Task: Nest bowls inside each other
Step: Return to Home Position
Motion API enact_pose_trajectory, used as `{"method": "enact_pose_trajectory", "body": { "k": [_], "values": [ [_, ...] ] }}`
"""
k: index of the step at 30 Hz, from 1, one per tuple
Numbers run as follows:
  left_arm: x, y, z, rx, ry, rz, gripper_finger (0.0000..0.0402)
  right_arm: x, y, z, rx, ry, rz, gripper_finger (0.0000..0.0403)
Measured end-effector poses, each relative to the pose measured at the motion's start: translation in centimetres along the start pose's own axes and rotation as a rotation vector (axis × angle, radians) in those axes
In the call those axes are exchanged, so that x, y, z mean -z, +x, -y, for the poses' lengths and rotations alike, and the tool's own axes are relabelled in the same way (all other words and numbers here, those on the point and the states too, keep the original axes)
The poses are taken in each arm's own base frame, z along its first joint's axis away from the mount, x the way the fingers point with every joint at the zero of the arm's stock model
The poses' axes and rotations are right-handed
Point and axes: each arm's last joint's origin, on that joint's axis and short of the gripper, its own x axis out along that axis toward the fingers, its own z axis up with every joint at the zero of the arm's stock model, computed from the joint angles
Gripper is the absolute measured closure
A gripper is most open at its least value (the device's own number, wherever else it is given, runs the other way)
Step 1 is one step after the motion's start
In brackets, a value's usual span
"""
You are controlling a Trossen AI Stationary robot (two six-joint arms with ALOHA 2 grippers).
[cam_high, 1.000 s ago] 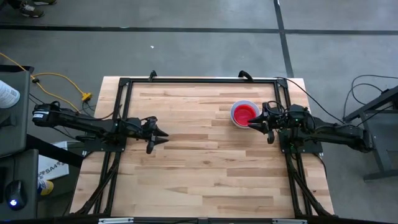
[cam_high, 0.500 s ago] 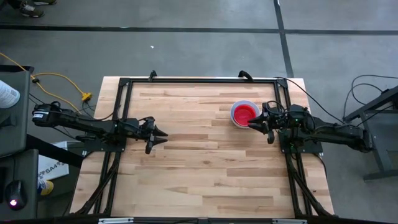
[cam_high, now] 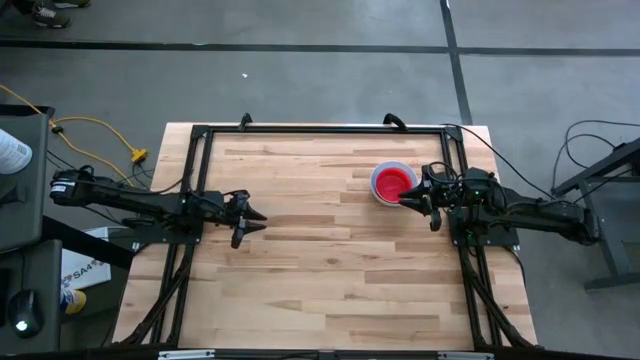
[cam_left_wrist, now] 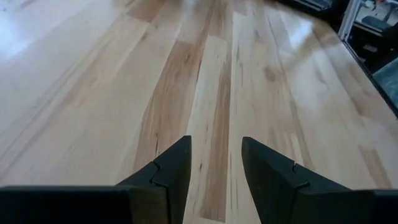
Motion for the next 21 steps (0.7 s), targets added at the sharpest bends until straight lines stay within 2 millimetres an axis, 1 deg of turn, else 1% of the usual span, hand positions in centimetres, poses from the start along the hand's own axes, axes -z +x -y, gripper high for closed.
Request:
{"method": "enact_pose_trajectory", "body": {
  "k": [8,12,16,21],
  "values": [
    [0.0,-1.7,0.0,0.005,0.006,0.017,0.0258,0.0,0.0,0.0,0.002,0.004,0.001,0.0317],
    [-0.3,-2.6,0.1,0.024,0.024,0.073,0.0258,0.0,0.0,0.0,0.003,0.008,0.001,0.0317],
    [-0.6,-3.0,0.3,0.042,0.083,0.122,0.0258,0.0,0.0,0.0,0.003,0.008,0.001,0.0317],
    [-0.6,-3.0,0.3,0.039,0.092,0.126,0.0258,0.0,0.0,0.0,0.002,0.016,0.001,0.0317]
  ]
}}
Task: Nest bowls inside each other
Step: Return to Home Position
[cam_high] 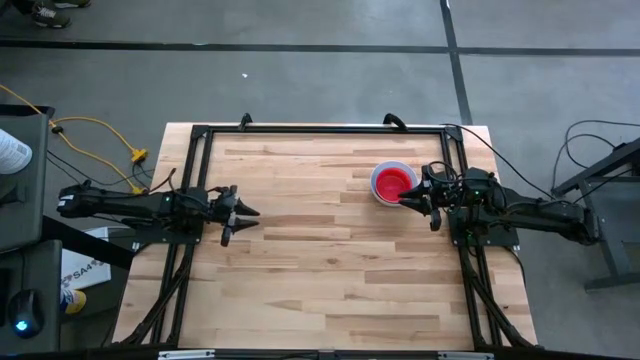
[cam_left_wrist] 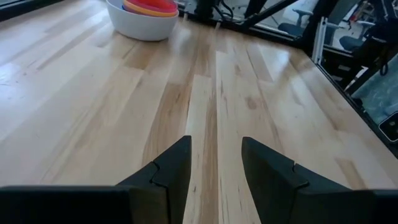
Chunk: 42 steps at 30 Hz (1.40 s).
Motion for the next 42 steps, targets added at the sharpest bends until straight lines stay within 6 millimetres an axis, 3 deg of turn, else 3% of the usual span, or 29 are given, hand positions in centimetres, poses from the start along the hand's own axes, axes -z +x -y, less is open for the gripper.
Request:
{"method": "enact_pose_trajectory", "body": {
  "k": [12,28,37,42],
  "values": [
    [0.0,0.0,0.0,0.000,0.000,0.002,0.0258,-0.5,-0.2,-0.2,-0.013,-0.030,0.051,0.0317],
    [0.0,0.0,0.0,0.000,-0.020,0.003,0.0258,-0.8,-3.1,-1.1,-0.045,-0.052,0.174,0.0317],
    [0.0,0.0,0.0,0.000,-0.036,0.004,0.0258,2.3,-1.8,0.1,-0.066,0.015,0.237,0.0317],
    [0.0,0.0,0.0,0.001,-0.050,0.004,0.0258,3.3,-1.5,0.9,0.068,0.038,0.252,0.0317]
  ]
}}
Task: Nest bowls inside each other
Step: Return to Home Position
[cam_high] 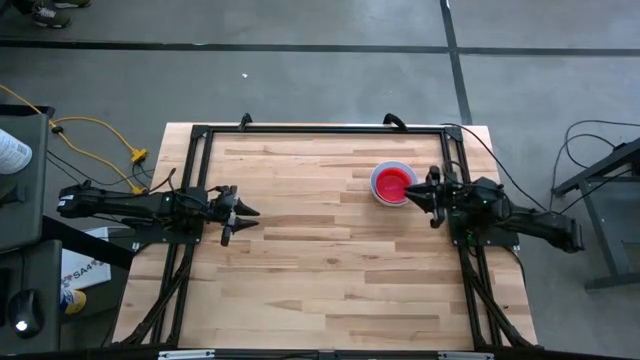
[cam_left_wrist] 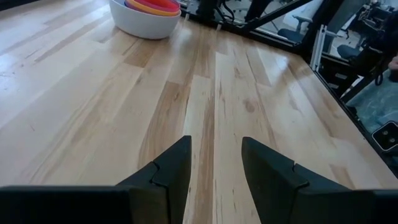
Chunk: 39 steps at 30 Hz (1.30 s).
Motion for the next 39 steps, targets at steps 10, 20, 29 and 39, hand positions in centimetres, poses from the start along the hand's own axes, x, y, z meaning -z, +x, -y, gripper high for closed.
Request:
{"method": "enact_pose_trajectory", "body": {
  "k": [10,20,29,39],
  "values": [
    [0.0,0.0,0.0,0.000,-0.003,0.000,0.0258,0.7,-0.1,0.8,0.182,-0.040,-0.044,0.0317],
    [0.0,0.0,0.0,0.000,-0.003,-0.001,0.0258,0.8,-0.1,0.8,0.201,-0.063,-0.047,0.0317],
    [0.0,0.0,0.0,0.002,-0.003,-0.001,0.0258,1.5,0.2,0.9,0.166,-0.069,-0.136,0.0317],
    [0.0,0.0,0.1,0.021,-0.011,-0.006,0.0258,2.0,0.5,1.1,0.183,-0.063,-0.195,0.0317]
  ]
}}
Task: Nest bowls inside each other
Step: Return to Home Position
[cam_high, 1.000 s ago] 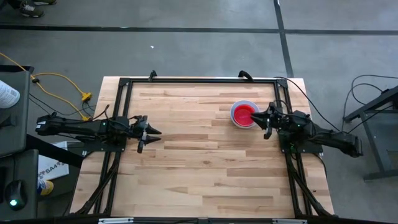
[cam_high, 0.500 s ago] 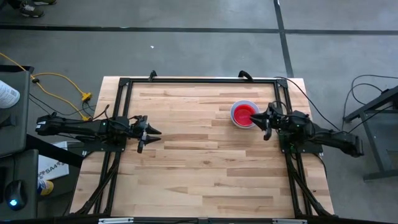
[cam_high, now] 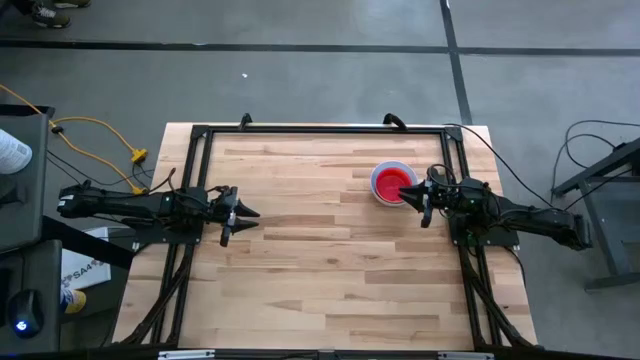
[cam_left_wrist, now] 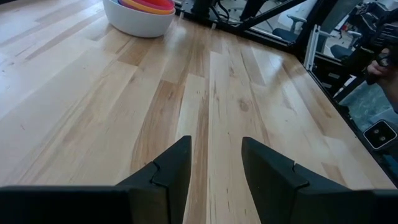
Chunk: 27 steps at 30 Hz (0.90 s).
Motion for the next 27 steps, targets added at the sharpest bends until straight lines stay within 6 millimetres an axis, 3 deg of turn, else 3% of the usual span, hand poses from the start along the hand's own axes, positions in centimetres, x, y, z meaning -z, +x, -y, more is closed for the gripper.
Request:
{"method": "enact_pose_trajectory", "body": {
  "k": [27],
  "values": [
    [0.00,0.00,-0.01,-0.004,0.000,0.001,0.0258,0.05,0.01,0.01,0.000,-0.004,-0.002,0.0317]
  ]
}}
